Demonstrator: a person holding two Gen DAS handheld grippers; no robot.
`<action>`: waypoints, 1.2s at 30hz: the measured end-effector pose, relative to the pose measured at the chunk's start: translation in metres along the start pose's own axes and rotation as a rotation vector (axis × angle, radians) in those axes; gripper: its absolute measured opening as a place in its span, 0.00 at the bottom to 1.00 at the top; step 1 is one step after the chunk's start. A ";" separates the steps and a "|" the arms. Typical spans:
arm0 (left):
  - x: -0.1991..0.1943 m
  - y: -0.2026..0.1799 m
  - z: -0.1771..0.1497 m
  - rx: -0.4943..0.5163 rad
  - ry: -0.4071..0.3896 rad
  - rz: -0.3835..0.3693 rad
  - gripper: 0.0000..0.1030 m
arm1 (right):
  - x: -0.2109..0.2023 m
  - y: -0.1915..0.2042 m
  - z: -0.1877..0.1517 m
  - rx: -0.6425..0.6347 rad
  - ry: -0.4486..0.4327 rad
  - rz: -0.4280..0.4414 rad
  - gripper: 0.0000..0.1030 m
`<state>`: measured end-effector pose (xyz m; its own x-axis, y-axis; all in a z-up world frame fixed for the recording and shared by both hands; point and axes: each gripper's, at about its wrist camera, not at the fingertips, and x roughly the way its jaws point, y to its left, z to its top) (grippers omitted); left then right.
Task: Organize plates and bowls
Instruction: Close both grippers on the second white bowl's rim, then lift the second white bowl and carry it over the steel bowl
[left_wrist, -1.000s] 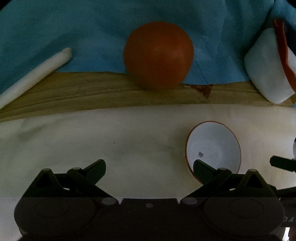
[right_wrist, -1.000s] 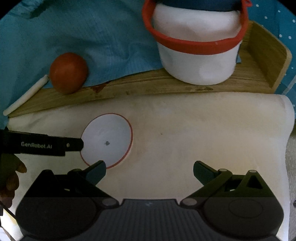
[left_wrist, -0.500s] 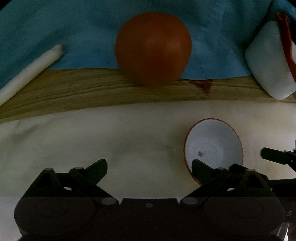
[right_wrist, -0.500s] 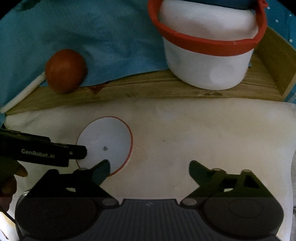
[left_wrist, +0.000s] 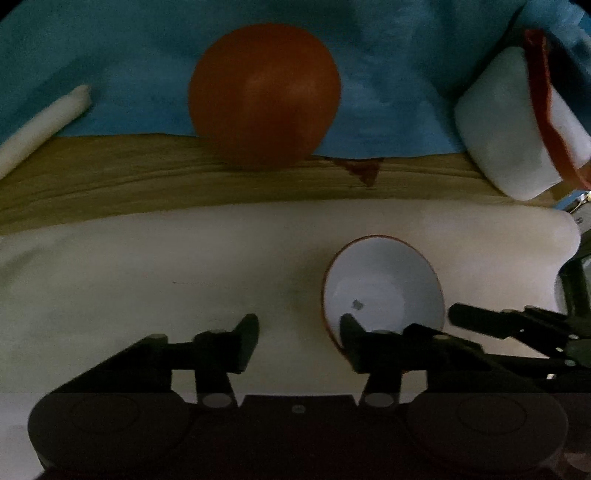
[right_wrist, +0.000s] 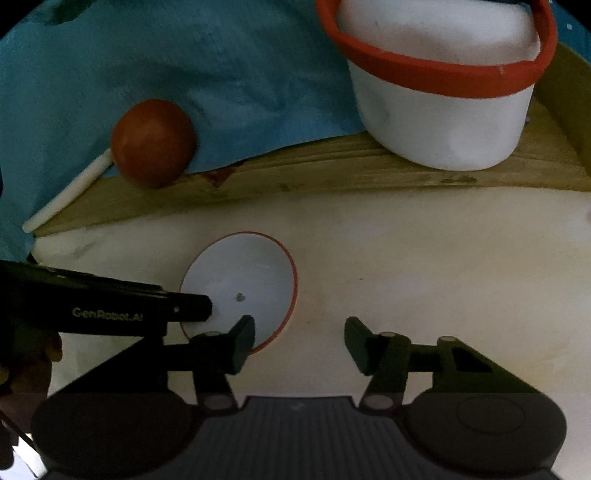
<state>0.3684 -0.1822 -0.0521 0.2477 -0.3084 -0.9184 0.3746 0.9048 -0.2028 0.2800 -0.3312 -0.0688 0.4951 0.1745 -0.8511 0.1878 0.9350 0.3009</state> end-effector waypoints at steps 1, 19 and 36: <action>0.000 -0.001 0.000 0.005 -0.003 0.000 0.46 | 0.000 -0.001 0.000 0.008 0.002 0.005 0.56; -0.005 -0.004 -0.004 0.009 -0.018 -0.076 0.13 | -0.001 0.000 -0.003 0.065 0.008 0.069 0.22; -0.026 -0.025 -0.014 0.044 -0.073 -0.089 0.10 | -0.035 0.003 -0.009 0.088 -0.057 0.064 0.17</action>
<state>0.3395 -0.1926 -0.0278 0.2754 -0.4088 -0.8701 0.4360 0.8598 -0.2659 0.2556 -0.3312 -0.0425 0.5554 0.2129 -0.8039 0.2267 0.8913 0.3927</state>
